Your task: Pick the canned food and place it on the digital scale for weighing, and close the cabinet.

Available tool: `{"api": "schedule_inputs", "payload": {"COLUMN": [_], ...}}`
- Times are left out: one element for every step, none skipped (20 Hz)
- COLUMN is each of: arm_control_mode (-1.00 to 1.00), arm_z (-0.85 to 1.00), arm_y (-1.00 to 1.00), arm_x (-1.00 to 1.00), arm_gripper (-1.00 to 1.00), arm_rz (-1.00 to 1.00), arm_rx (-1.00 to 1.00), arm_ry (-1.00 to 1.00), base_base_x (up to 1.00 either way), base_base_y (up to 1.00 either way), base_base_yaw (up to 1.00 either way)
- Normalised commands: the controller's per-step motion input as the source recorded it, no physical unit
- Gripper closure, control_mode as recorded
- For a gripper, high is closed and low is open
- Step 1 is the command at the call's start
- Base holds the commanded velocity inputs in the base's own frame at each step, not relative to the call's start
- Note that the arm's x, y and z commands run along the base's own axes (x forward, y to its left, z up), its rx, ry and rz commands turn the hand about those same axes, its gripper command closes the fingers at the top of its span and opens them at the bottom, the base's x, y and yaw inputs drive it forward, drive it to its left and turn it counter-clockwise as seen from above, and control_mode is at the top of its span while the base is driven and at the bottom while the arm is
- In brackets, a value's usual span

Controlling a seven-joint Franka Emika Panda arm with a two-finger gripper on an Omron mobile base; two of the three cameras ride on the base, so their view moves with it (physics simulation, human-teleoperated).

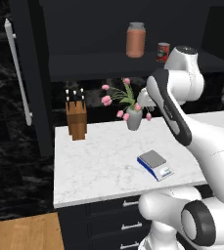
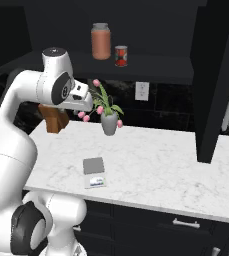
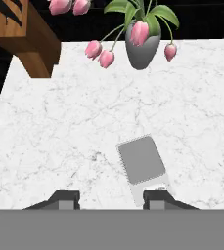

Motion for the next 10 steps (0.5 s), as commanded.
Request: {"api": "schedule_inputs", "payload": {"arm_control_mode": [-1.00,-1.00,-1.00,-1.00,-1.00,-1.00,-1.00,-1.00,-1.00,-1.00], "arm_z": [0.00,0.00,0.00,0.00,0.00,0.07,0.11,0.23,0.29,0.39], "arm_y": [0.00,0.00,0.00,0.06,0.06,0.06,0.06,0.00,0.00,0.00], "arm_x": [-0.04,-0.21,-0.45,-0.57,-0.56,-0.61,-0.66,-0.62,-0.64,-0.64], "arm_gripper": [-1.00,-1.00,-1.00,-1.00,-1.00,-1.00,-1.00,-1.00,-1.00,-1.00], "arm_rz": [0.00,0.00,0.00,0.00,0.00,0.00,0.00,0.00,0.00,0.00], "arm_rx": [0.00,0.00,0.00,-0.03,-0.03,-0.03,0.00,0.00,0.00,0.00], "arm_ry": [0.00,-0.13,-0.26,-0.26,-0.24,-0.34,-0.32,-0.27,-0.21,-0.23], "base_base_x": [0.00,0.00,0.00,0.00,0.00,0.00,0.00,0.00,0.00,0.00], "base_base_y": [0.00,0.00,0.00,0.00,0.00,0.00,0.00,0.00,0.00,0.00], "base_base_yaw": [0.00,0.00,0.00,0.00,0.00,0.00,0.00,0.00,0.00,0.00]}}
